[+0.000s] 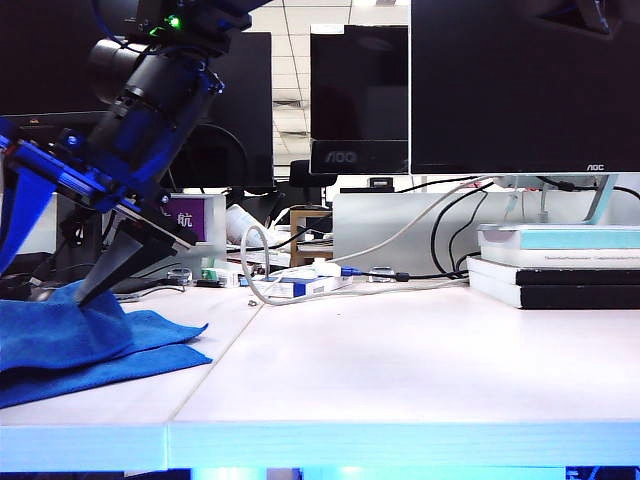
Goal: Wipe the table from right to left using the rag.
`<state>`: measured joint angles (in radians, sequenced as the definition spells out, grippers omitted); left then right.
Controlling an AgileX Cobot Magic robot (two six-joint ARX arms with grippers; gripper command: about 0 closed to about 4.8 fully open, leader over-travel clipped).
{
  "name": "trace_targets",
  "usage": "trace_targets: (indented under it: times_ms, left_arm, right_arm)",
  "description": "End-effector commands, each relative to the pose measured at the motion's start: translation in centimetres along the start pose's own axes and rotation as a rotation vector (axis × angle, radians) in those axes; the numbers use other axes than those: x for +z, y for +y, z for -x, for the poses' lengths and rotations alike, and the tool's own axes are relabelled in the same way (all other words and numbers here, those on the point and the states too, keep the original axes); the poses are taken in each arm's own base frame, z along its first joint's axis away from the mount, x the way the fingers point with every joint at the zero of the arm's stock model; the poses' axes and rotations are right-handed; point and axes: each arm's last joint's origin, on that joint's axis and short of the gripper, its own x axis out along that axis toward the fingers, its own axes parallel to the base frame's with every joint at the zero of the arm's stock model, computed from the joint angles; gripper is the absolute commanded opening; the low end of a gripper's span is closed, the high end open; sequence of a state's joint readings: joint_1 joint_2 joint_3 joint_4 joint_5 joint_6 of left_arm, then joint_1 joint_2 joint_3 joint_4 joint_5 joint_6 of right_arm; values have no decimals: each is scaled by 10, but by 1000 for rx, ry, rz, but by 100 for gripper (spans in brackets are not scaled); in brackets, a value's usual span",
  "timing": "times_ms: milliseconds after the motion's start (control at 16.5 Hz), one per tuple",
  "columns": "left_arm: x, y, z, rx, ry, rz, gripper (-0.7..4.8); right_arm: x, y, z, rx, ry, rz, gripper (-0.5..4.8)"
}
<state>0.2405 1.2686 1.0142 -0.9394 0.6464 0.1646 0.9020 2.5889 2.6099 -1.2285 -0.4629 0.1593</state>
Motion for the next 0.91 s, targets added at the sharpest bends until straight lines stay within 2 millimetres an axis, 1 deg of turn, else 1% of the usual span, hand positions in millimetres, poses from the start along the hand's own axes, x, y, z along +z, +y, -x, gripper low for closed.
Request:
trace_targets:
  times_ms: [61,121,364,789,911]
  left_arm:
    - [0,16,-22,-64,23,-15,-5]
    - [0,21,-31,-106,33,1,-5]
    - [3,40,-55,-116,65,25,-5]
    - [6,55,-74,-117,81,13,-5]
    - [6,58,-83,-122,93,5,-5]
  right_arm:
    - [0,3,3,1,-6,17,323]
    - [0,3,3,0,-6,17,323]
    - [-1,5,2,1,-2,40,323]
    - [-1,6,2,3,0,47,323]
    - [-1,6,2,5,5,47,323]
